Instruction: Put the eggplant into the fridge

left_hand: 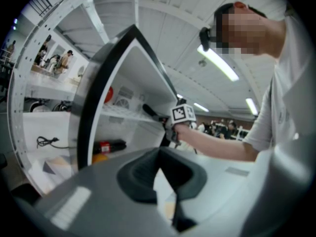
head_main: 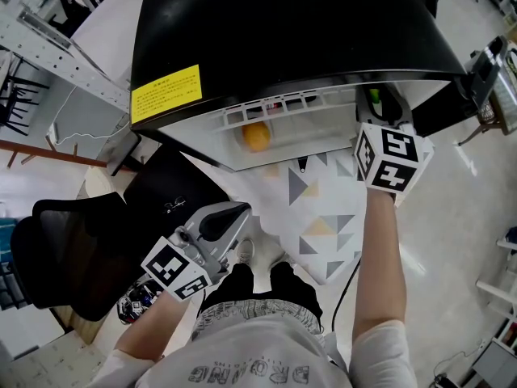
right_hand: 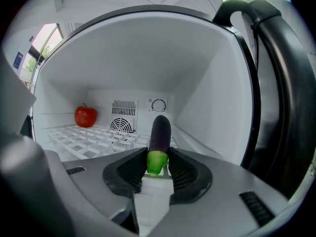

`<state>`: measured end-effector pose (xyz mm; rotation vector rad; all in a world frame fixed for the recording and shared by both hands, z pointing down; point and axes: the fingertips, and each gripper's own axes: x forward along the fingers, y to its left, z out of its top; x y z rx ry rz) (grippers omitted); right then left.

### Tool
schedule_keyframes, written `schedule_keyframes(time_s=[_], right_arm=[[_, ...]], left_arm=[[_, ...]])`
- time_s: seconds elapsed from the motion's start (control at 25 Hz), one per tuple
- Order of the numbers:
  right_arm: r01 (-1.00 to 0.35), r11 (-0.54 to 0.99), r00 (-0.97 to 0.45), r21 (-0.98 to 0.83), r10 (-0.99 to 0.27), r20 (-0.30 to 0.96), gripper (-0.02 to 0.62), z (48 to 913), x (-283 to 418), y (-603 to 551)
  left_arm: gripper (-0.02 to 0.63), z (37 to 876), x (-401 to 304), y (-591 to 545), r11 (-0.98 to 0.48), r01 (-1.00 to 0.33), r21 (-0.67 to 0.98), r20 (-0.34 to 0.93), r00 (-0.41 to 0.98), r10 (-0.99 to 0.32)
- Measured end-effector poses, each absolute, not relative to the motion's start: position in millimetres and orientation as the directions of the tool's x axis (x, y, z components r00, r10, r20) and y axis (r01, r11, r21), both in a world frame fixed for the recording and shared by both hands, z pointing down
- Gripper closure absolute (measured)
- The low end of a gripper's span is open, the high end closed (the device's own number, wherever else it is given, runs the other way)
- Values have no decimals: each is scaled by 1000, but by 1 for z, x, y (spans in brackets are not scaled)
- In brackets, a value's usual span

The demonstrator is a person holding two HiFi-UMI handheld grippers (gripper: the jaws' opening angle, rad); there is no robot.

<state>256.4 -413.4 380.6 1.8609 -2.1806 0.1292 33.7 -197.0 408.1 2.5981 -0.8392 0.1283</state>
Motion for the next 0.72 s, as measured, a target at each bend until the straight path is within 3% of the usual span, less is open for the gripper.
schedule_keyframes(time_s=[0.72], right_arm=[[-980, 181, -156, 82, -956, 249, 430, 381, 253, -417]], left_arm=[[598, 407, 35, -195, -738, -580, 345, 213, 814, -540]])
